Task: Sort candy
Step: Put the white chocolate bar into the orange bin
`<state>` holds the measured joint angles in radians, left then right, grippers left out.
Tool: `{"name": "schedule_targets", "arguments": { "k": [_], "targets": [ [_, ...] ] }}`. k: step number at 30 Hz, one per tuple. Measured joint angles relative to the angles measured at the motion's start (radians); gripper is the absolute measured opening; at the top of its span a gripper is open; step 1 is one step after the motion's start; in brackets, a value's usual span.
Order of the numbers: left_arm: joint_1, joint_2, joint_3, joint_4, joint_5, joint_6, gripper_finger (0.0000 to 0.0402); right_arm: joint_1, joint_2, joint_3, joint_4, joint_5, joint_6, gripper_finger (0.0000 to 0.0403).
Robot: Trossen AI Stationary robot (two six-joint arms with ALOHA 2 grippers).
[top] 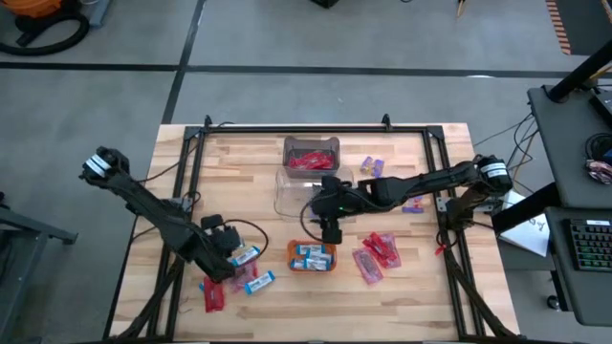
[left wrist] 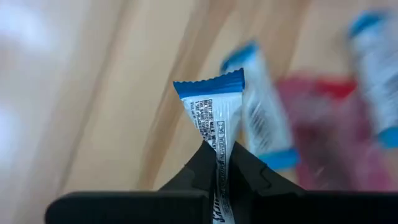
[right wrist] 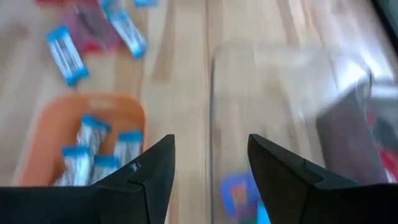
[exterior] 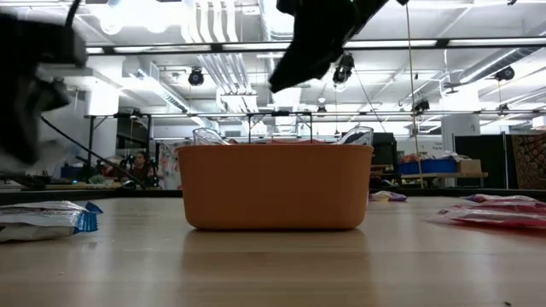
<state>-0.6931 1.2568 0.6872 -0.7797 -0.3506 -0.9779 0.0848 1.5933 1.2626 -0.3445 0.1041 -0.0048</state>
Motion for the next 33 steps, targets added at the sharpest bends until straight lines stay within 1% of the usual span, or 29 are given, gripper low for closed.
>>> {"name": "schedule_targets", "arguments": {
  "k": [2, 4, 7, 9, 12, 14, 18, 20, 23, 26, 29, 33],
  "targets": [
    [0.006, -0.059, 0.0, 0.059, -0.075, 0.07, 0.0003, 0.003, -0.002, -0.044, 0.12, 0.0, -0.035, 0.0194],
    [0.019, -0.117, 0.0, 0.162, -0.162, 0.175, 0.0004, 0.003, 0.0, -0.081, 0.24, -0.009, -0.055, 0.0194],
    [0.044, -0.187, 0.002, 0.371, -0.26, 0.411, 0.0004, 0.003, 0.009, -0.13, 0.451, -0.035, -0.068, 0.0194],
    [0.059, -0.208, 0.003, 0.497, -0.324, 0.581, 0.0004, 0.004, 0.01, -0.172, 0.612, -0.047, -0.083, 0.0194],
    [0.078, -0.218, 0.004, 0.593, -0.384, 0.782, 0.0004, 0.009, 0.01, -0.238, 0.865, -0.059, -0.113, 0.0194],
    [0.096, -0.215, 0.004, 0.614, -0.422, 0.858, 0.0004, 0.012, 0.01, -0.275, 1.008, -0.067, -0.12, 0.0194],
    [0.148, -0.183, 0.004, 0.705, -0.538, 0.928, 0.0004, 0.012, 0.029, -0.303, 1.204, -0.101, -0.106, 0.0194],
    [0.179, -0.151, 0.004, 0.781, -0.593, 0.945, 0.0004, 0.012, 0.049, -0.303, 1.255, -0.083, -0.075, 0.0194],
    [0.232, -0.09, 0.004, 0.888, -0.646, 0.962, 0.0004, 0.012, 0.077, -0.278, 1.258, 0.048, -0.048, 0.0194],
    [0.28, -0.023, 0.004, 0.959, -0.656, 0.982, 0.0004, 0.013, 0.11, -0.249, 1.264, 0.17, -0.047, 0.0194],
    [0.315, 0.035, 0.004, 0.989, -0.66, 0.981, 0.0004, 0.013, 0.134, -0.229, 1.241, 0.238, -0.016, 0.0194],
    [0.341, 0.081, 0.004, 1.032, -0.664, 0.968, 0.0004, 0.013, 0.141, -0.197, 1.145, 0.335, 0.036, 0.0194]
  ]
}}
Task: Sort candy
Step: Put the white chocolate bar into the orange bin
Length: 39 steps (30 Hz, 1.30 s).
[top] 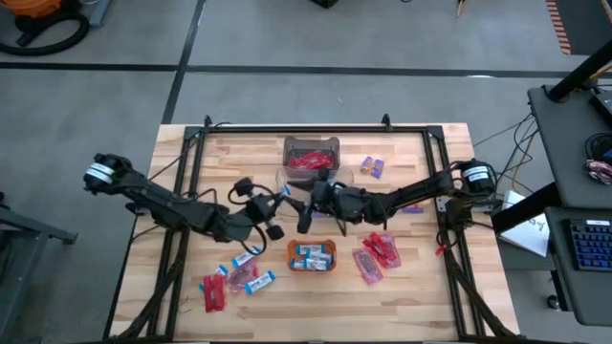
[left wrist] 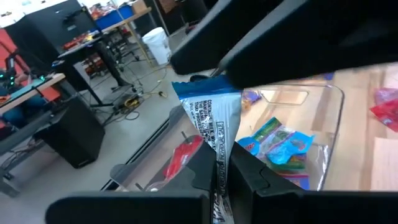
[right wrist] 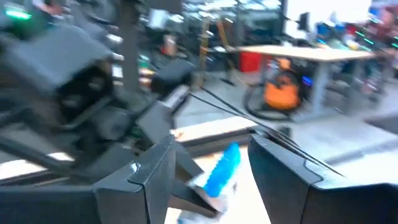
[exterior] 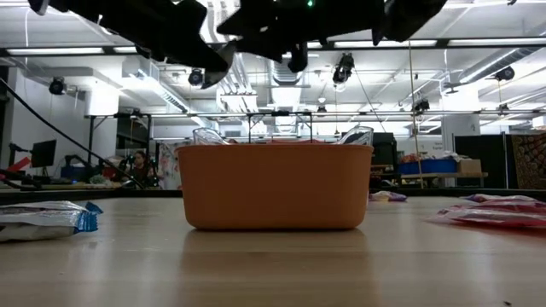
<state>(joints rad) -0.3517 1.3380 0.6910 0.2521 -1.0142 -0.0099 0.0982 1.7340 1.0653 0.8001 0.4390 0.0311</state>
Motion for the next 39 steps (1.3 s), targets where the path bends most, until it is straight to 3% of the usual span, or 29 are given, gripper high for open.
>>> {"name": "schedule_targets", "arguments": {
  "k": [4, 9, 14, 19, 25, 35, 39],
  "targets": [
    [0.019, 0.005, 0.0, 0.038, -0.001, 0.001, 0.0004, -0.001, 0.003, 0.014, -0.075, 0.089, 0.044, 0.0194],
    [0.02, -0.001, 0.0, 0.056, 0.0, 0.028, 0.0004, 0.0, 0.003, 0.014, -0.081, 0.11, 0.066, 0.0185],
    [0.021, -0.001, 0.0, 0.058, 0.002, 0.03, 0.0004, -0.001, 0.003, 0.014, -0.083, 0.098, 0.066, 0.0126],
    [0.021, -0.001, -0.001, 0.062, 0.022, 0.07, 0.0004, -0.027, 0.002, 0.014, -0.088, -0.032, 0.081, 0.0032],
    [0.02, -0.001, -0.002, 0.065, 0.024, 0.081, 0.0009, -0.027, 0.001, 0.014, -0.088, -0.035, 0.066, 0.0022],
    [0.014, -0.026, 0.0, 0.034, 0.084, 0.077, 0.0112, -0.019, -0.027, 0.014, -0.111, -0.05, 0.013, 0.0018],
    [0.005, -0.064, 0.001, -0.048, 0.131, 0.049, 0.015, -0.016, -0.072, 0.019, -0.227, -0.055, 0.008, 0.0016]
  ]
}}
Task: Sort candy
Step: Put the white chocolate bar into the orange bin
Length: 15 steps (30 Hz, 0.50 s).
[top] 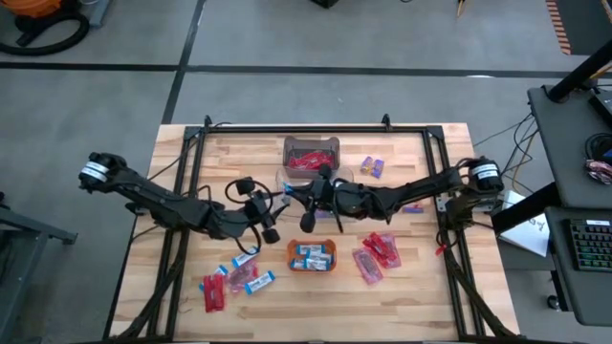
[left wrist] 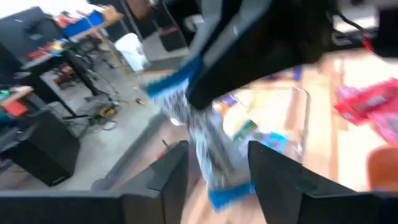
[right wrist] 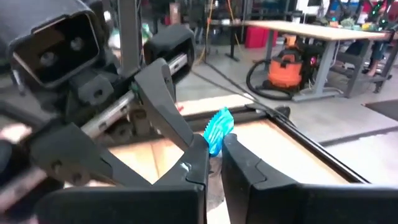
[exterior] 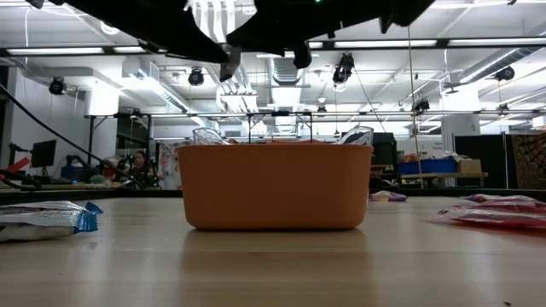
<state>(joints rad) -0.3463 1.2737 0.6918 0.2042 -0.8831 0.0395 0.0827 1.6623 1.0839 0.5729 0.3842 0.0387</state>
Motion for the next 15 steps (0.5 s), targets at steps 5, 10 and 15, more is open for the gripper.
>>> {"name": "schedule_targets", "arguments": {
  "k": [5, 10, 15],
  "targets": [
    [0.0, -0.067, 0.0, -0.141, 0.112, -0.097, 0.0168, 0.007, -0.074, 0.023, -0.212, -0.059, -0.016, 0.0016],
    [-0.001, -0.149, 0.0, -0.263, 0.223, -0.182, 0.0169, 0.012, -0.119, 0.102, -0.543, -0.362, -0.014, 0.0016],
    [-0.009, -0.221, 0.0, -0.359, 0.223, -0.259, 0.0169, 0.062, -0.103, 0.129, -0.735, -0.598, -0.1, 0.0019]
  ]
}}
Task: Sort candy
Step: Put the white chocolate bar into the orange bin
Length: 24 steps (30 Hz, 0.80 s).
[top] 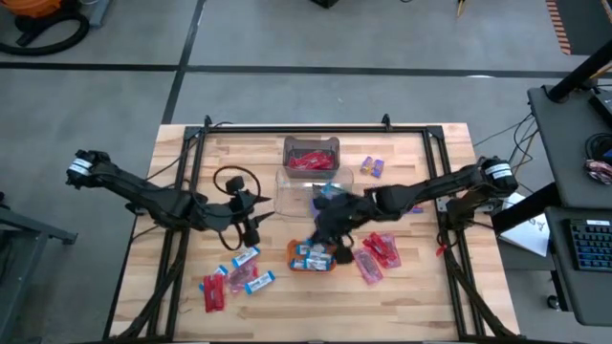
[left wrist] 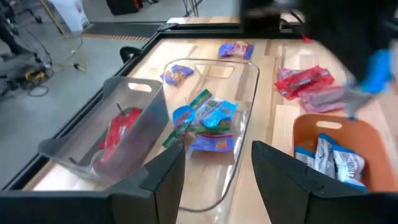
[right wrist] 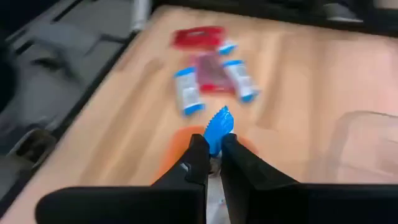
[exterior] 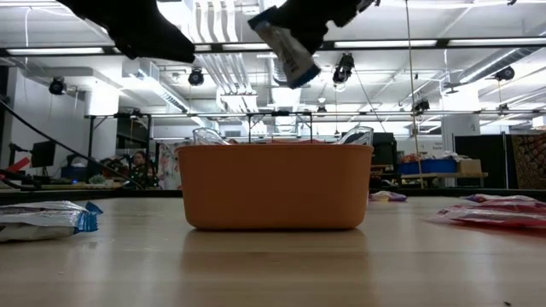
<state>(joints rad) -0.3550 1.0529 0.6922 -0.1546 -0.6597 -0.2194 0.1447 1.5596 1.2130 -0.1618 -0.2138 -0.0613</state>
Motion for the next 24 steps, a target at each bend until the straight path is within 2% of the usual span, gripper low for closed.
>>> {"name": "schedule_targets", "arguments": {
  "k": [5, 11, 15, 18, 24],
  "targets": [
    [-0.002, -0.057, 0.0, -0.041, 0.02, -0.053, 0.0169, 0.037, 0.025, 0.005, -0.042, 0.008, -0.02, 0.0021],
    [-0.005, -0.099, 0.0, -0.045, 0.171, -0.072, 0.0169, 0.052, 0.071, 0.003, -0.076, 0.107, -0.042, 0.0023],
    [-0.008, -0.108, 0.0, -0.051, 0.212, -0.087, 0.0169, 0.051, 0.106, 0.003, -0.076, 0.13, -0.023, 0.0031],
    [-0.009, -0.108, 0.0, -0.058, 0.232, -0.088, 0.0169, 0.052, 0.117, 0.003, -0.077, 0.171, 0.006, 0.0052],
    [-0.008, -0.105, 0.0, -0.076, 0.233, -0.089, 0.0169, 0.052, 0.125, 0.003, -0.08, 0.173, 0.054, 0.0113]
  ]
}}
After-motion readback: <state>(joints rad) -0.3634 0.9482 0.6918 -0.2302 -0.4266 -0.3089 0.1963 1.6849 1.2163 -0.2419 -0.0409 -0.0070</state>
